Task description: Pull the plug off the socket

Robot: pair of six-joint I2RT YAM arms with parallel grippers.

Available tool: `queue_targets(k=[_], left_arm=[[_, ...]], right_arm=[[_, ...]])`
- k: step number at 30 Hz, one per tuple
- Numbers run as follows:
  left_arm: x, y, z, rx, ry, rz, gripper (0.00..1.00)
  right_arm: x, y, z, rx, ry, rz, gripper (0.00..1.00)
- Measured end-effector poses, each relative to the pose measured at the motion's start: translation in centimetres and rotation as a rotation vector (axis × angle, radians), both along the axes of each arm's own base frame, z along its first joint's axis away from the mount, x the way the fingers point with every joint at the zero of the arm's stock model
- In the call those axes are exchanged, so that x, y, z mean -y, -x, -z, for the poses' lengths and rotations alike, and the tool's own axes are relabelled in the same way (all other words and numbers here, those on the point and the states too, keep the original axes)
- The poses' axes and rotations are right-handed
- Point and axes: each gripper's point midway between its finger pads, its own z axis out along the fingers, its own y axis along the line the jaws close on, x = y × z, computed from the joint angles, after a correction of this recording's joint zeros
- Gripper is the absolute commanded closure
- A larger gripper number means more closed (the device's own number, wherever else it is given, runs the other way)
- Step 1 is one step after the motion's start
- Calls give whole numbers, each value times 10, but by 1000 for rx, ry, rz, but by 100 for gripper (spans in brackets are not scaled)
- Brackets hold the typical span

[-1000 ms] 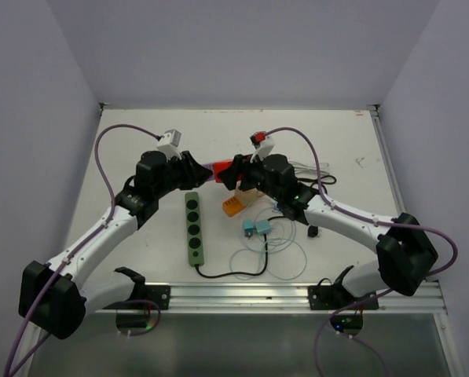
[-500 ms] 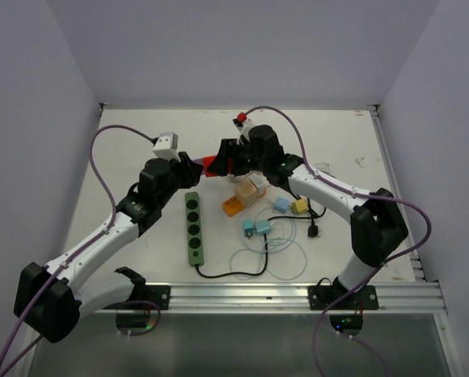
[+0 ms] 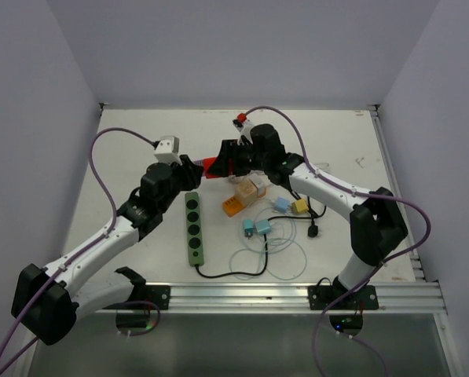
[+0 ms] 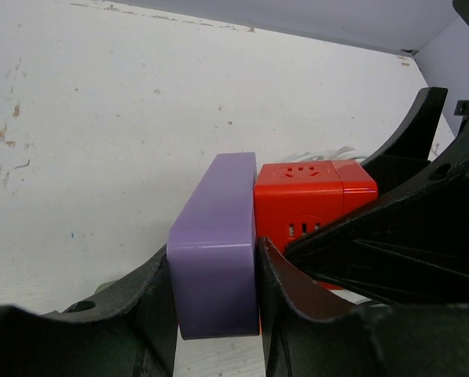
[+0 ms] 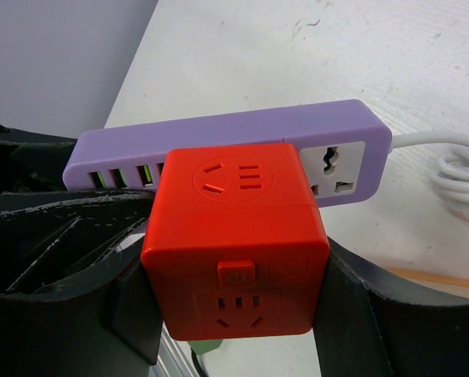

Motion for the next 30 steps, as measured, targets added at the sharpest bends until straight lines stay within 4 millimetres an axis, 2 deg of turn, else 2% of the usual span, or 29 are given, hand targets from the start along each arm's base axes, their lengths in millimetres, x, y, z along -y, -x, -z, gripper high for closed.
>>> queue_targets(k=[12, 16, 19, 20, 23, 24, 26, 27, 29, 30], left_arm=[[1, 8, 28, -62, 41, 23, 100], [-1, 7, 29, -67, 53, 34, 100], [-3, 7, 30, -72, 56, 39, 100], [-4, 7, 32, -76, 57, 40, 100], [-9, 6, 36, -88, 66, 47, 100], [-10, 6, 37, -91, 69, 50, 100], [-13, 6, 38, -96, 78, 59, 100], [-14, 7, 37, -97, 83, 63, 100], [-17, 6, 36, -97, 91, 70, 100], [-18, 7, 35, -96, 96, 75, 100]], right_arm=[[3, 11, 30, -26, 12, -30, 37], [2, 11, 31, -21, 7, -32, 34], [0, 10, 34, -24, 8, -34, 35], [-1, 10, 35, -25, 7, -36, 38], [-3, 10, 39, -26, 6, -44, 55], [-5, 10, 39, -24, 2, -46, 70], [-7, 11, 41, -30, -16, -52, 82], [-7, 10, 41, -30, -30, -52, 93], [-8, 11, 41, -40, -68, -58, 100], [-9, 11, 40, -43, -86, -60, 100]])
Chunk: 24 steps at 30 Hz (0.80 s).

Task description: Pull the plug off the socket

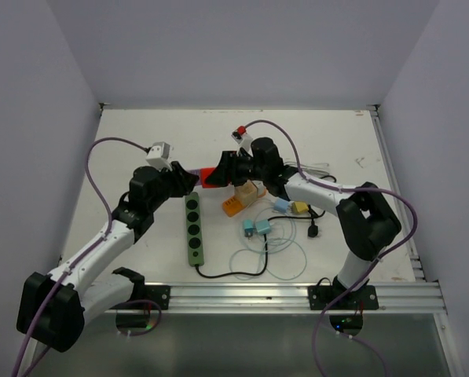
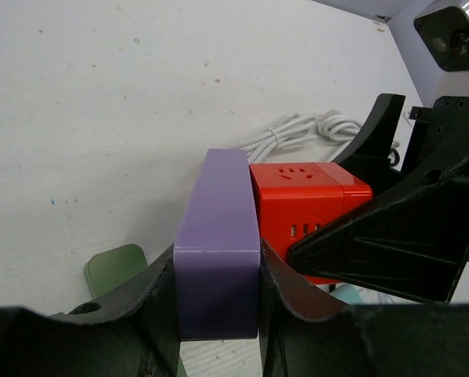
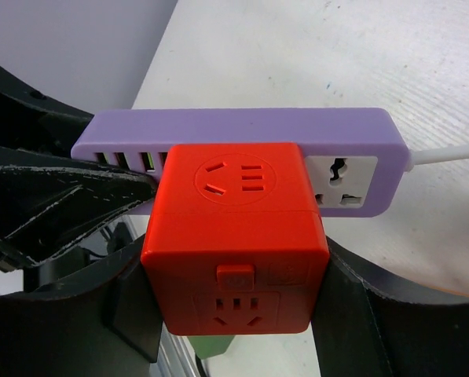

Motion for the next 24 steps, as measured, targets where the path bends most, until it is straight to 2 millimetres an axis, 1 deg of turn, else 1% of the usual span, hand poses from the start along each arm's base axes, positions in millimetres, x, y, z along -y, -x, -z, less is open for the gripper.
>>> queue_targets(k=[5, 10, 17, 20, 24], left_arm=[[-4, 2, -2, 8, 18, 14, 100], [-5, 2, -3, 10, 18, 24, 100], [-8, -4, -1, 3, 15, 7, 100], [-7, -10, -2, -11, 1, -6, 100], [-3, -16, -4, -17, -15, -21, 100]], right_arm=[[-3, 4, -1, -23, -45, -10, 100], [-3, 4, 0, -21, -36, -7, 100], [-7, -1, -5, 18, 98, 41, 100], [-6, -6, -8, 40, 154, 80, 100], [-3, -10, -11, 50, 188, 104, 100]])
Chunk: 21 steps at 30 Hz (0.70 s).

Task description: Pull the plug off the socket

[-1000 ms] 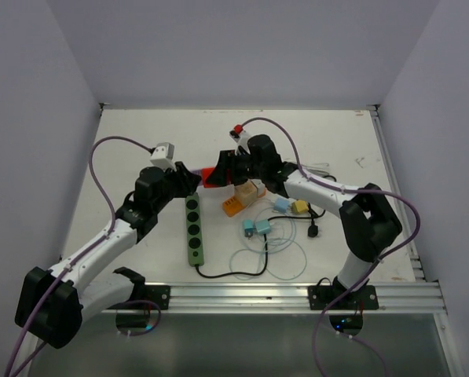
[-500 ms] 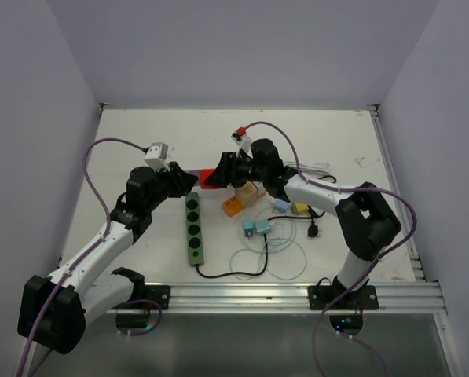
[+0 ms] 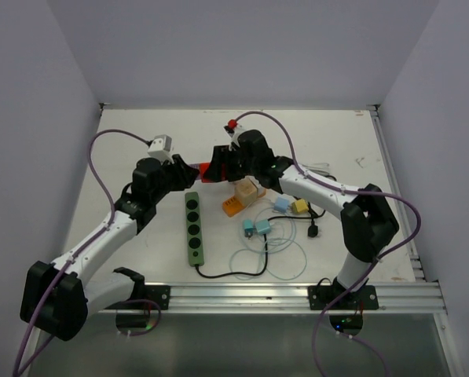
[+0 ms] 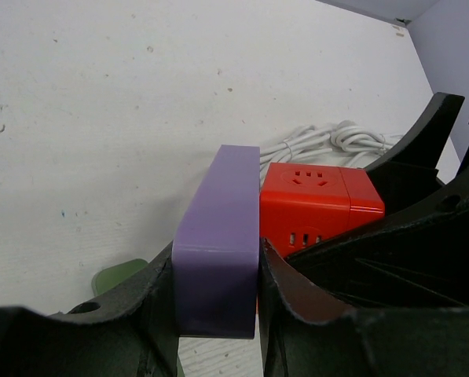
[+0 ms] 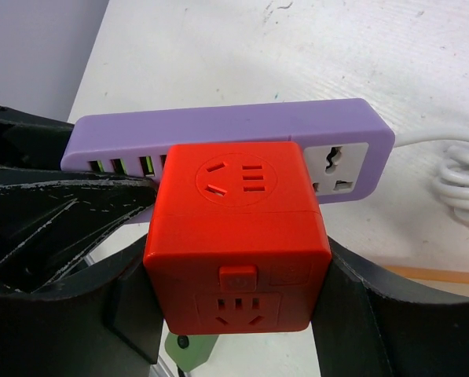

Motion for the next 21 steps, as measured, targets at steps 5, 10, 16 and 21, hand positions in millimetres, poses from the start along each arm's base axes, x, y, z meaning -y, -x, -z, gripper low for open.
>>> queue_targets(k=[5, 10, 16, 21], left_arm=[[3, -1, 4, -21, -20, -9, 100], [4, 1, 5, -30, -20, -2, 100], [5, 7, 14, -68, 23, 38, 100], [4, 9, 17, -86, 57, 53, 100]], right_arm=[[3, 0, 3, -14, 10, 2, 100], [8, 0, 8, -47, -38, -14, 100], [11, 6, 16, -106, -97, -46, 100], [12, 9, 18, -129, -113, -53, 100]])
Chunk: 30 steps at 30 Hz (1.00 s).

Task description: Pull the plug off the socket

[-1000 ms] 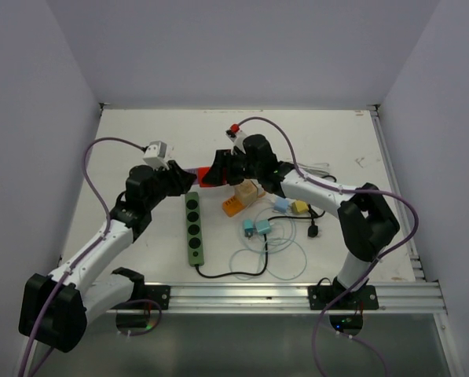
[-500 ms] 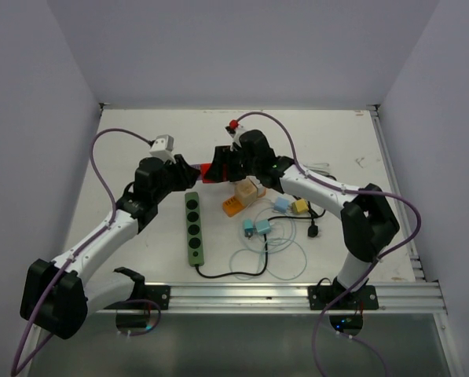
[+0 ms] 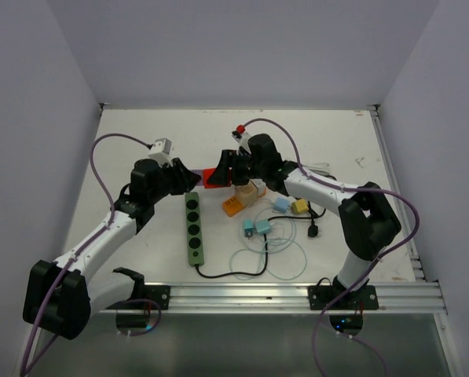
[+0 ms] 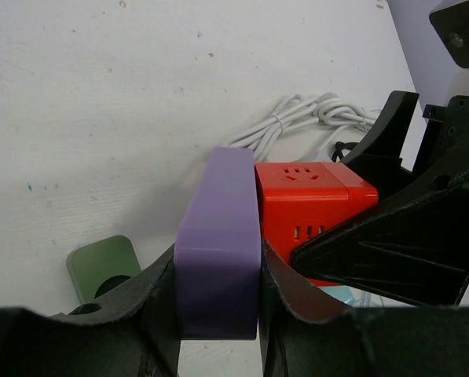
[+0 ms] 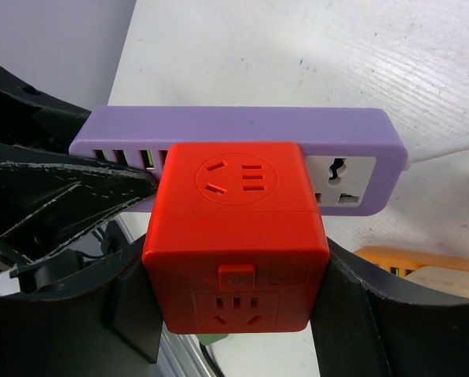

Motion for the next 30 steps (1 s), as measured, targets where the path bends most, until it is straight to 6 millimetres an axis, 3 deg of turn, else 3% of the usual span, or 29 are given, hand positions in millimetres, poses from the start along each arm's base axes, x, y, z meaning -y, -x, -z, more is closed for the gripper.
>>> queue_targets(k=[9, 21, 30], left_arm=[[0, 0, 1, -9, 12, 13, 100], [9, -15, 4, -15, -10, -28, 100], [8, -9, 5, -19, 1, -21, 100]], right_arm=[[2, -1, 0, -6, 4, 3, 100], [2, -11, -6, 70, 212, 89, 100], [8, -9, -3, 46, 167, 59, 100]])
